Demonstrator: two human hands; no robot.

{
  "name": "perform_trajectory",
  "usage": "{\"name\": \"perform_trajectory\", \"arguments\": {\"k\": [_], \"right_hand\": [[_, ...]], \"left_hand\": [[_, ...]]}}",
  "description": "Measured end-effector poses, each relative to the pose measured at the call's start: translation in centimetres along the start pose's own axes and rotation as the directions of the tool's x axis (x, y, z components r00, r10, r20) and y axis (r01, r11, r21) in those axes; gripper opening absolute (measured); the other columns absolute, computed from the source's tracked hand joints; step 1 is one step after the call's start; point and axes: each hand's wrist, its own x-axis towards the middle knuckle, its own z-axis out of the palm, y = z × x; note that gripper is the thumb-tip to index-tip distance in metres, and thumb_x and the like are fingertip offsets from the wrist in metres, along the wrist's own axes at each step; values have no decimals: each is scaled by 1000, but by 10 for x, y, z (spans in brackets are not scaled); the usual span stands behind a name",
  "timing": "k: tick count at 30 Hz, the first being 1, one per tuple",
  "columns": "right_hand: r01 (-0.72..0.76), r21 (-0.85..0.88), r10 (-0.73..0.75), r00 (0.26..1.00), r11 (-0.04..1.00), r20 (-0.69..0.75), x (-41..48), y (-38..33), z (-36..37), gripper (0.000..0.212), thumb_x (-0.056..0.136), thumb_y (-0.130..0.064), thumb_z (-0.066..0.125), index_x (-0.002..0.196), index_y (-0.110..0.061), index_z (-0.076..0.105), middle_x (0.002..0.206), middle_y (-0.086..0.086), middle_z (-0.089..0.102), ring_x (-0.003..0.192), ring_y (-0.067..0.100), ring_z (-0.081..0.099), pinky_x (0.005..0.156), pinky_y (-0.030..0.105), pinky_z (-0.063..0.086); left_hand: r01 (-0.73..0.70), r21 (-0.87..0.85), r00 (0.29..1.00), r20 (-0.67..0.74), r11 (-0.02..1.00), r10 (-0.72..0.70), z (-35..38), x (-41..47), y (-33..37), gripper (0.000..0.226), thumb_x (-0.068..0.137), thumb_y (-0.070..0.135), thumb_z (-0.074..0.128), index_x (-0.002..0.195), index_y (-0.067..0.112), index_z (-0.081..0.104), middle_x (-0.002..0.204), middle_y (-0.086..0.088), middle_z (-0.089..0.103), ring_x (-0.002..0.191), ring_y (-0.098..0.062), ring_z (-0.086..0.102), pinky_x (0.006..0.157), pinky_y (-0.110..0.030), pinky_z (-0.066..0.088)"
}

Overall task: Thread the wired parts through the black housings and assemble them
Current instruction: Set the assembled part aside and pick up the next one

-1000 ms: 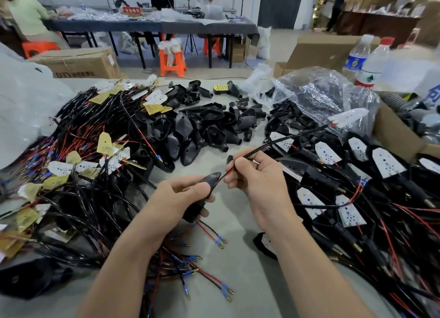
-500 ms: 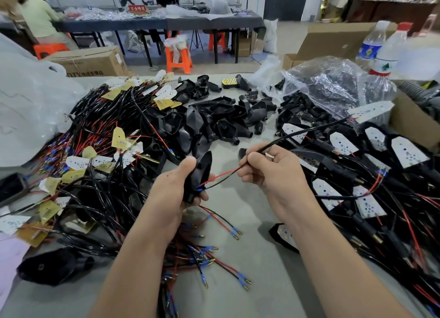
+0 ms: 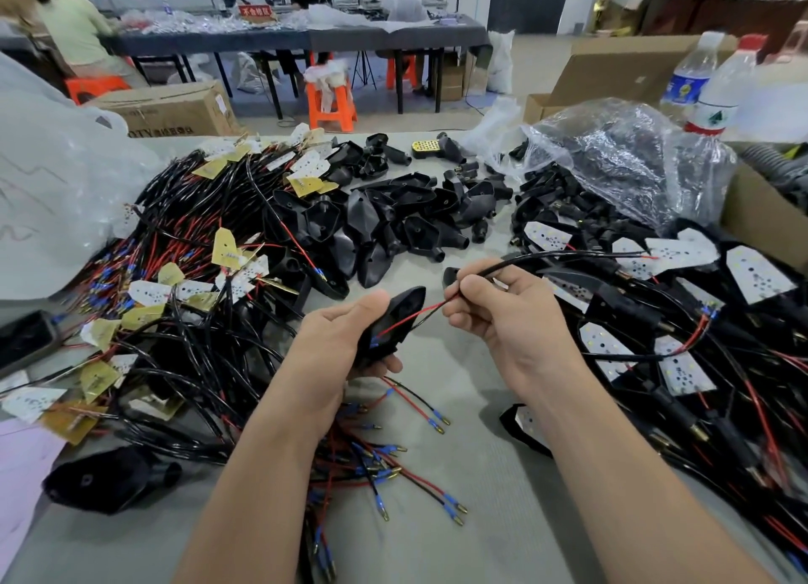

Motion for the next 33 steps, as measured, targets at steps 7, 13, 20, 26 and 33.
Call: {"name": "perform_trajectory", "arguments": {"k": [7,13,20,26,33], "right_hand": [[-15,-78,26,989,997,144,-2,-5,-7,20,93,11,55,89,-4,66,76,16,70,57,21,65,53,25,51],[13,-45,-9,995,999,99,-1,1,-3,24,93,10,59,84,-7,72,76,15,71,60,19,68,57,24,55],[29,18,-28,998,999,-52,4,1,-3,16,94,6,62,87,-3,74,81,16,73,61,17,67,61,23,58],[63,-4,-63,978,998,-198,6,2,-4,12,92,-3,70,83,-9,74,75,10,75,58,15,68,58,24,57],[27,-41,-34,982,999,-186,5,7,2,20,93,-8,71,75,-3,69,64,8,71,52,16,67,48,21,49]], "left_hand": [[-92,-163,986,-156,982,66,1,2,1,60,72,58,69,98,4,76,82,-10,79,77,-26,78,61,-25,59],[-84,-9,995,-47,996,84,6,-2,1,44,70,64,70,90,28,84,88,-4,80,68,-19,76,49,-18,50],[-33,-47,999,35,998,35,10,-6,5,43,76,62,65,97,30,84,104,-4,80,83,-23,78,54,-20,54],[76,-252,987,155,965,-38,5,-4,4,31,104,24,51,126,12,69,118,-8,76,104,-28,75,66,-24,60],[20,-149,999,-41,989,-27,17,-2,0,56,68,47,75,104,5,72,96,-15,78,81,-27,78,63,-25,61]]}}
